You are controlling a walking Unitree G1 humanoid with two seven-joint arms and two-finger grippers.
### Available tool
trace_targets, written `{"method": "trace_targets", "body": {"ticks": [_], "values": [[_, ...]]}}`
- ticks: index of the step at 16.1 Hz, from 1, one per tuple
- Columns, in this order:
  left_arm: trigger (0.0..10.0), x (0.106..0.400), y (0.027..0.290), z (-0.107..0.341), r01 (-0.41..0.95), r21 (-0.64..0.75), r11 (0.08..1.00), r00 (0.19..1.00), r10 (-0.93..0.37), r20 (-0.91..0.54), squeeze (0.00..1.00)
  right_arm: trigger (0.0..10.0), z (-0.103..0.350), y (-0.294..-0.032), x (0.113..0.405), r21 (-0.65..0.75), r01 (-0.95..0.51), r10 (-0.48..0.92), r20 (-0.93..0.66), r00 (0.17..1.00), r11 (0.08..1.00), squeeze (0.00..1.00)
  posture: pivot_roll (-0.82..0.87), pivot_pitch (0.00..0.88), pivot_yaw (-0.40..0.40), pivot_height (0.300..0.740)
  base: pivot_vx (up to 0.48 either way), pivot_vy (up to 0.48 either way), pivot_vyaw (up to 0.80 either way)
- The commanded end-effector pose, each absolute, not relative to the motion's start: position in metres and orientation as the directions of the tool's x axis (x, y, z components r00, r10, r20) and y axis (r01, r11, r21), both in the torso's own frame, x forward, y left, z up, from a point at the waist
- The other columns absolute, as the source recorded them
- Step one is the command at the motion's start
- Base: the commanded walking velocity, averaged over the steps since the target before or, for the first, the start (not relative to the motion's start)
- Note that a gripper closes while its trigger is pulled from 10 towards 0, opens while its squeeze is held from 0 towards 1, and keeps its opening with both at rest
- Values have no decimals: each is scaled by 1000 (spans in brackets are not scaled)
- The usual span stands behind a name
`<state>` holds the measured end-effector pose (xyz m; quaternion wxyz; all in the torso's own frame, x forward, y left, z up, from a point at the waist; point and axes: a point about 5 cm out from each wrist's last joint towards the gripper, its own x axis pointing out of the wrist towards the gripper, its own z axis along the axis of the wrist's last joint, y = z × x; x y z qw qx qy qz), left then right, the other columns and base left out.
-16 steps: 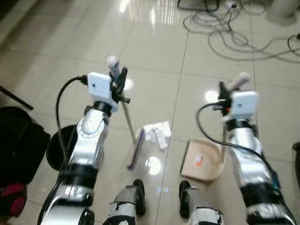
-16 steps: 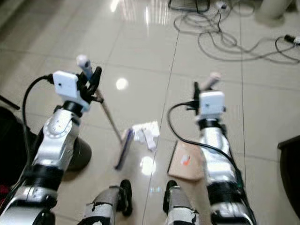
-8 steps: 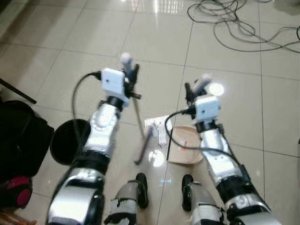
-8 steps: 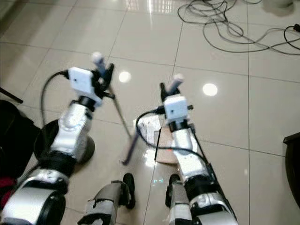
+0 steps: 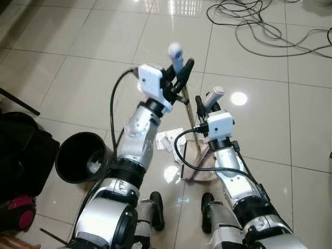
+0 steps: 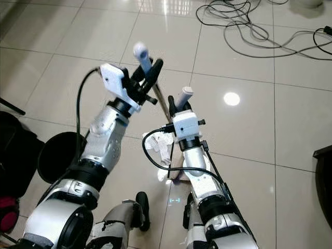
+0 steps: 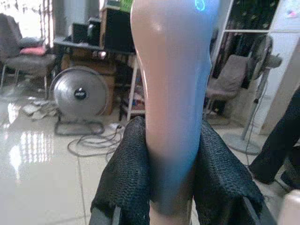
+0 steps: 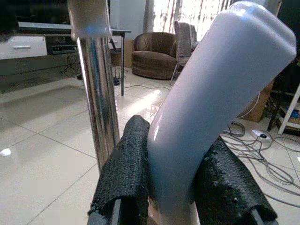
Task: Sweep floor
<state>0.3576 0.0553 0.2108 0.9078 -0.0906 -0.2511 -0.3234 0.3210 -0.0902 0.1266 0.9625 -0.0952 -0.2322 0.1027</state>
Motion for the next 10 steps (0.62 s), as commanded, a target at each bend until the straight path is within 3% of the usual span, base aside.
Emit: {"method": "trace_targets", "body": {"ticks": [1,5,10], "values": [[10000,355,57,224,658,23,752,613,-554,563,0,10000,111,-82,315,-214,-187,256,367,894,959,0,128,379,120,740,0,0,0],[10000,361,94,245,575,177,798,584,-553,594,0,10000,109,-81,315,-201,-185,249,366,897,962,0,138,369,130,740,0,0,0],[10000,367,98,214,537,300,788,652,-614,445,0,10000,107,-77,310,-181,-190,246,372,895,965,0,112,380,132,740,0,0,0]]}}
